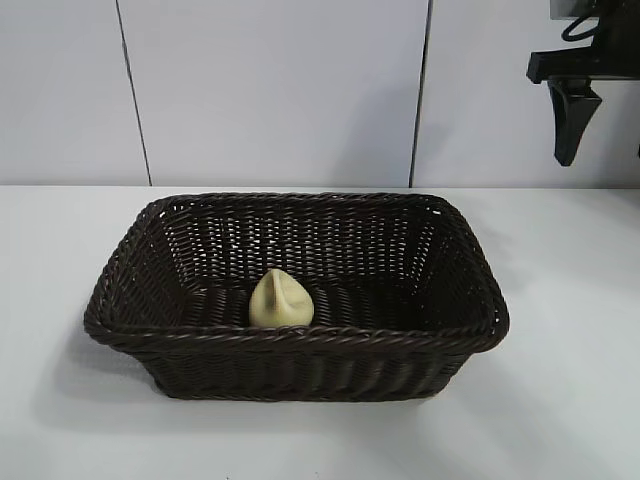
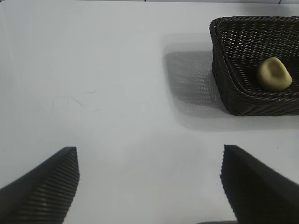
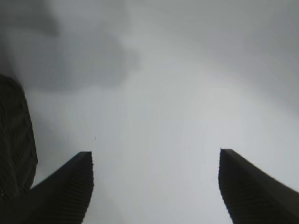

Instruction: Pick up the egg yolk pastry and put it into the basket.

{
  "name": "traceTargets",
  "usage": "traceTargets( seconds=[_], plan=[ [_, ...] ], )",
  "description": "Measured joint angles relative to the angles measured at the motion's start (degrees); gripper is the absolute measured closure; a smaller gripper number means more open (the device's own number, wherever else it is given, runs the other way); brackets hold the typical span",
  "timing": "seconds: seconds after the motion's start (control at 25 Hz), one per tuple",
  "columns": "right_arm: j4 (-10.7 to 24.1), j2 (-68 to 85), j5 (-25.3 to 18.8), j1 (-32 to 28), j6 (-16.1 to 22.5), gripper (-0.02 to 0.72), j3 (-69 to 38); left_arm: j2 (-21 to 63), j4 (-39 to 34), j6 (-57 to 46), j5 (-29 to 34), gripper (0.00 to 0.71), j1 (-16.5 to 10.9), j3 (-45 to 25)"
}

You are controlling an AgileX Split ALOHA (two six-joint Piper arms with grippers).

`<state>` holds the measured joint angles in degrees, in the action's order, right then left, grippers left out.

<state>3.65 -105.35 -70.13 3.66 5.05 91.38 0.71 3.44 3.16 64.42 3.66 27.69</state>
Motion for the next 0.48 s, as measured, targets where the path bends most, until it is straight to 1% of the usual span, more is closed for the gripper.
traceTargets(
  seconds=[0.24,0.48],
  plan=[
    [-0.1,10.6,0.0,0.0,-0.1,0.163,-11.7,0.0,0.0,0.0,0.0,0.107,0.0,0.0],
    [-0.1,25.4,0.0,0.0,-0.2,0.163,-24.4,0.0,0.0,0.0,0.0,0.107,0.0,0.0]
  ],
)
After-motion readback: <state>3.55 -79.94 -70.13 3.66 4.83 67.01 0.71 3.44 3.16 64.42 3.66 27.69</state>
